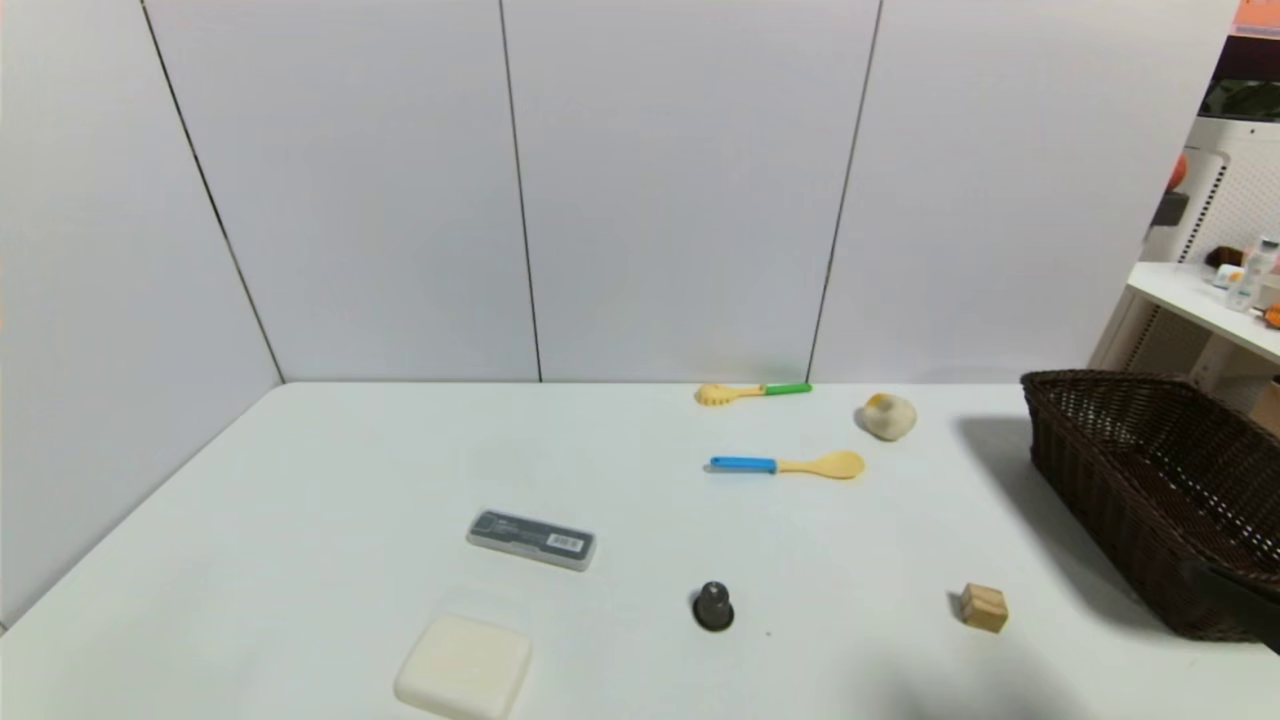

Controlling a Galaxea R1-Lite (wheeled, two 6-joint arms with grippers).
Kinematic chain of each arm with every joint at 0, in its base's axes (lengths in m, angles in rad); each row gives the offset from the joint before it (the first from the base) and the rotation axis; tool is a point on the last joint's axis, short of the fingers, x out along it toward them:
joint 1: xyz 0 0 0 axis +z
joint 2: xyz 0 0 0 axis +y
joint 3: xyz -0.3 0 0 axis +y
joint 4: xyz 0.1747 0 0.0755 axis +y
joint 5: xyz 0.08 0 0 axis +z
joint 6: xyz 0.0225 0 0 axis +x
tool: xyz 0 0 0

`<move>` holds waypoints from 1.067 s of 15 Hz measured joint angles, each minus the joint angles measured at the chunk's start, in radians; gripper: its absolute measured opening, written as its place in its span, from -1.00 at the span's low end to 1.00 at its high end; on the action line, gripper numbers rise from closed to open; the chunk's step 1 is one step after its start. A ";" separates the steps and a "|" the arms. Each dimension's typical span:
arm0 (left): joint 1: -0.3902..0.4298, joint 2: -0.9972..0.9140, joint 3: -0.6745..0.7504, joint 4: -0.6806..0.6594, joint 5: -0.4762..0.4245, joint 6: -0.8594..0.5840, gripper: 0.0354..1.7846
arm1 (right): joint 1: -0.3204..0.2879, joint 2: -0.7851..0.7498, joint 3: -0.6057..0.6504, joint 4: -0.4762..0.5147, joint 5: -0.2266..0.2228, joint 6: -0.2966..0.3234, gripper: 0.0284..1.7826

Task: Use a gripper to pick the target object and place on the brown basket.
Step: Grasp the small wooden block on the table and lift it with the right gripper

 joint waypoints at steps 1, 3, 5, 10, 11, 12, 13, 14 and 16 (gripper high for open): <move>0.000 0.000 0.000 0.000 0.000 0.000 0.89 | 0.025 0.080 -0.054 0.033 0.001 -0.017 0.90; 0.000 0.000 0.000 0.000 0.000 0.000 0.89 | 0.050 0.225 -0.171 0.158 0.004 -0.077 0.90; 0.000 0.000 0.000 0.000 0.000 -0.001 0.89 | 0.055 0.347 -0.265 0.317 0.006 -0.173 0.90; 0.001 0.000 0.000 0.000 0.000 0.000 0.89 | 0.018 0.530 -0.373 0.534 0.034 -0.470 0.90; 0.000 0.000 0.000 0.000 0.000 0.000 0.89 | 0.011 0.555 -0.396 0.589 0.035 -0.498 0.90; 0.000 0.000 0.000 0.000 0.000 0.000 0.89 | 0.004 0.580 -0.416 0.634 0.034 -0.519 0.90; 0.000 0.000 0.000 0.000 0.000 0.000 0.89 | -0.009 0.607 -0.434 0.669 0.029 -0.542 0.90; 0.000 0.000 0.000 0.000 0.000 0.000 0.89 | -0.024 0.626 -0.443 0.676 0.026 -0.562 0.90; 0.000 0.000 0.000 0.000 0.000 0.000 0.89 | -0.066 0.666 -0.452 0.677 0.014 -0.609 0.90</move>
